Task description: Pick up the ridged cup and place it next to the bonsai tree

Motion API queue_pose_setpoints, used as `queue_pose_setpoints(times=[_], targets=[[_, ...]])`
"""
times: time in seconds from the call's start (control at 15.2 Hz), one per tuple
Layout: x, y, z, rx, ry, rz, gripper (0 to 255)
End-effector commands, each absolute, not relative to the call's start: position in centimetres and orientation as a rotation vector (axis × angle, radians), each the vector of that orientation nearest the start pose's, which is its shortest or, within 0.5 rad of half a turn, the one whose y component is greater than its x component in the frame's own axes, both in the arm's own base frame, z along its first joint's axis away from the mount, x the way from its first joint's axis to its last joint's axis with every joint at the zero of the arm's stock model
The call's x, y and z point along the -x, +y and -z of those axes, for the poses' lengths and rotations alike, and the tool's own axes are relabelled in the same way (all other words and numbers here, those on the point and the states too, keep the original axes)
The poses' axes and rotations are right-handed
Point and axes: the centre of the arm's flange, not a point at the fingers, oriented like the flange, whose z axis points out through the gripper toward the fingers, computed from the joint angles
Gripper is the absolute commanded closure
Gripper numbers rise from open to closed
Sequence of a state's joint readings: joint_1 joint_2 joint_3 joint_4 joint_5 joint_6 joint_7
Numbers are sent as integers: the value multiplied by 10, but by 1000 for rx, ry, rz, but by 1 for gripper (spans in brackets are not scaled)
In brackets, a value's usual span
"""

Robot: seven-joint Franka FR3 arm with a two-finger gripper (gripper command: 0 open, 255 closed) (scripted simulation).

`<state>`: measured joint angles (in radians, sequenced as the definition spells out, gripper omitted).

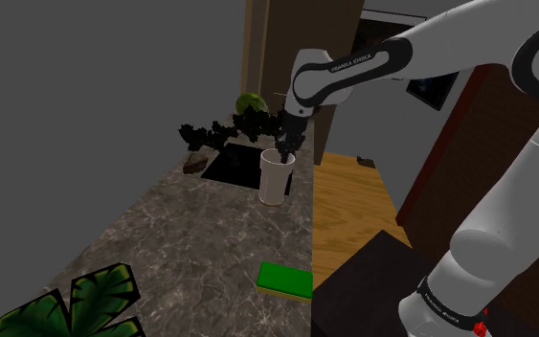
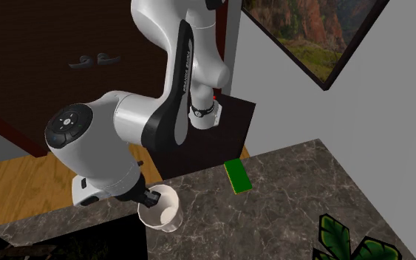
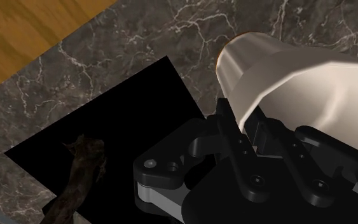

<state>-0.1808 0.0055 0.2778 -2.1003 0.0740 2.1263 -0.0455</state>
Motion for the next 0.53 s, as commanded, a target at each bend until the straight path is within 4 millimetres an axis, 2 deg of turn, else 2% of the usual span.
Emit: queue_pose_setpoints(times=[0.0, 0.26, 0.46], targets=[[-544, 56, -408, 3072, -160, 32, 255], [-544, 56, -388, 3072, -160, 32, 255], [-544, 56, -388, 3072, -160, 32, 255]])
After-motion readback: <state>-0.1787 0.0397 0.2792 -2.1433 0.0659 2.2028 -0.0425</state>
